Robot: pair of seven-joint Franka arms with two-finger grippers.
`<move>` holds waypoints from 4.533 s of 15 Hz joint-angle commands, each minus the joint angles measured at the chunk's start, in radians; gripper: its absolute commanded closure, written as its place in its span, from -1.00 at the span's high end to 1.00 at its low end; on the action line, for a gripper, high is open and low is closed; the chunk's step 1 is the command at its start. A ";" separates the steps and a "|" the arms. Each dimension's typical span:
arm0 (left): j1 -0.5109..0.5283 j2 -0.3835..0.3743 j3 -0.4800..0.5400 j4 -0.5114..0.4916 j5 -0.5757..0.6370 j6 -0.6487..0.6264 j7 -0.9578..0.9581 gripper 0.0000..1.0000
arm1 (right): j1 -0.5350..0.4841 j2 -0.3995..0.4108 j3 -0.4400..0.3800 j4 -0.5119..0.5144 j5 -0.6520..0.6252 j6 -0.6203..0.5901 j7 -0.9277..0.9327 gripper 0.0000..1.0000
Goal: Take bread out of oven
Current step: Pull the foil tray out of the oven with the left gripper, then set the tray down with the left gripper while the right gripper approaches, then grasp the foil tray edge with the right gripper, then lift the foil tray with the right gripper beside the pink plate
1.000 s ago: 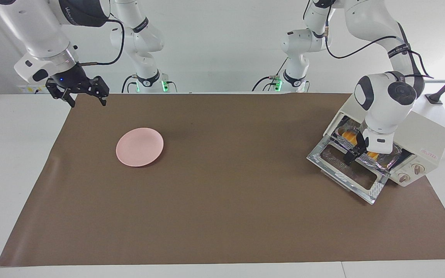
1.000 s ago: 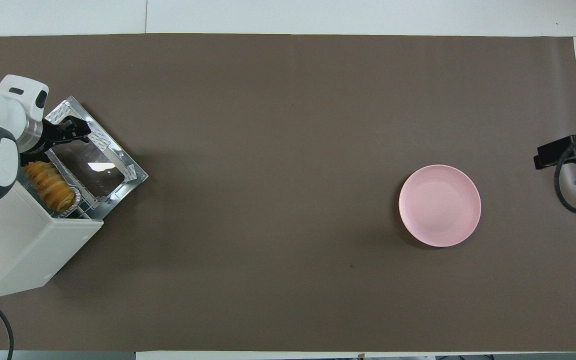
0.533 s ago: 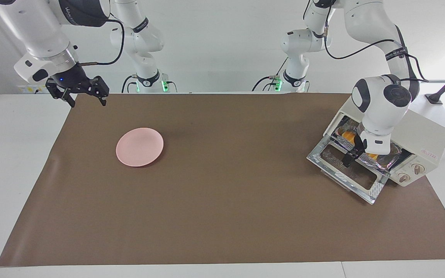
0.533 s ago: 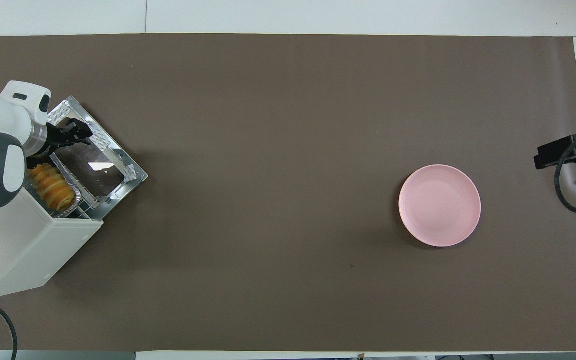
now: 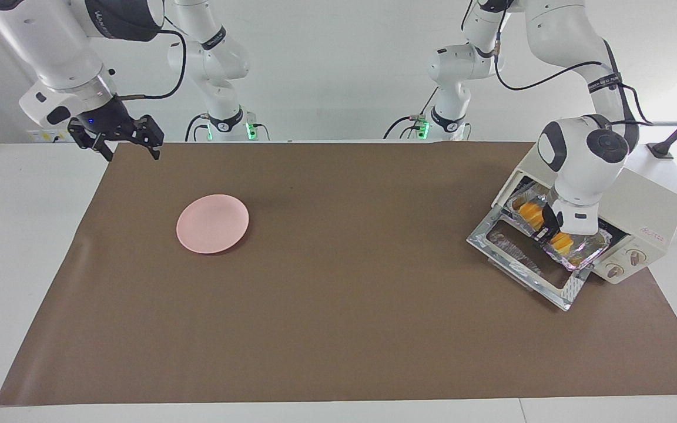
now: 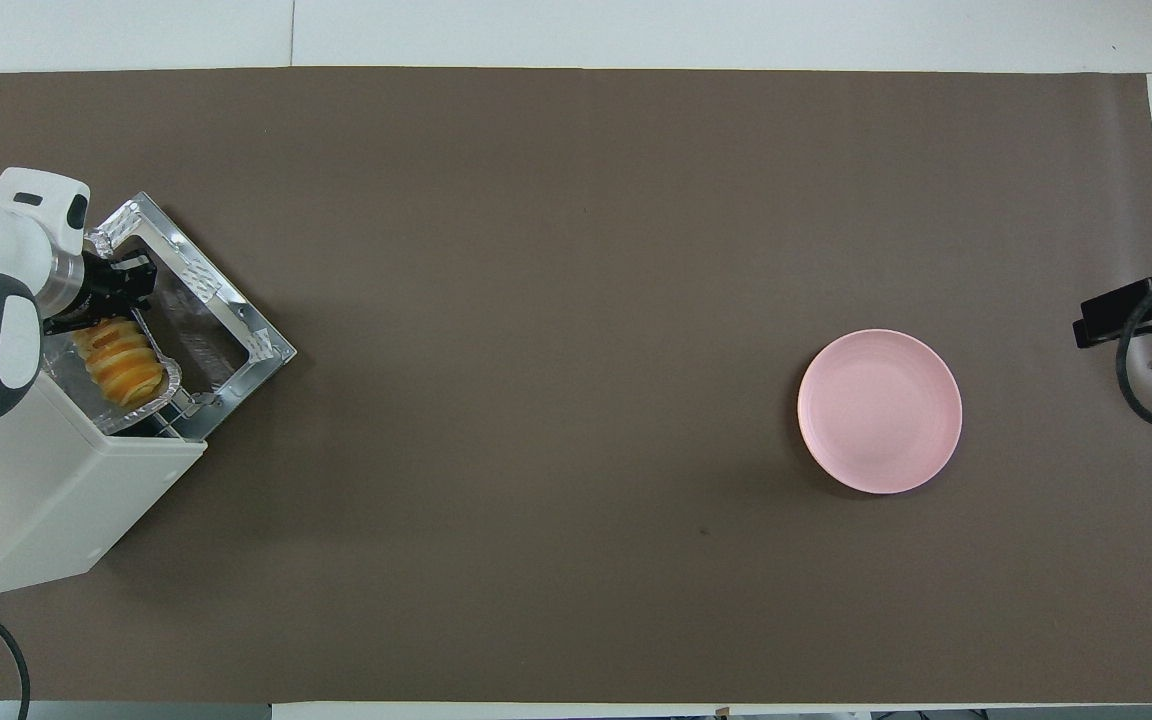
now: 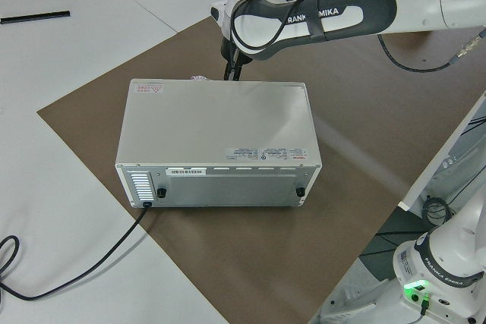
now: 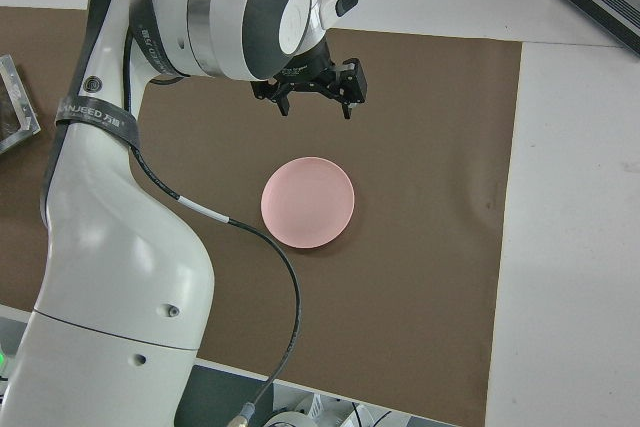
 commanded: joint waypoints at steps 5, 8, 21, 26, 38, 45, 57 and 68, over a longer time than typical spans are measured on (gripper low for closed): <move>-0.157 0.093 -0.009 0.260 0.007 -0.133 -0.002 -1.00 | -0.009 -0.021 0.011 -0.022 -0.002 -0.006 0.009 1.00; -0.355 0.115 -0.011 0.292 0.009 -0.127 0.013 -1.00 | -0.015 -0.021 0.009 -0.020 -0.002 -0.006 0.008 1.00; -0.717 0.288 -0.009 0.318 -0.140 -0.023 0.021 -1.00 | 0.014 -0.022 0.015 -0.027 0.008 0.008 0.015 1.00; -0.716 0.279 -0.002 0.347 -0.140 -0.047 0.016 1.00 | 0.065 -0.033 0.015 -0.057 0.008 0.054 0.101 1.00; -0.270 -0.089 0.043 0.339 -0.138 -0.505 0.211 1.00 | 0.568 0.280 0.014 -0.077 -0.002 0.505 0.839 1.00; -0.107 -0.178 0.001 0.287 -0.141 -0.618 0.329 1.00 | 0.659 0.576 0.009 0.142 -0.043 0.600 1.023 0.97; -0.084 -0.206 -0.019 0.292 -0.138 -0.664 0.433 1.00 | 0.663 0.607 0.001 0.015 -0.086 0.746 1.031 -1.00; -0.076 -0.227 -0.026 0.362 -0.141 -0.754 0.451 1.00 | 0.276 0.653 0.008 0.371 -0.017 0.388 0.420 -1.00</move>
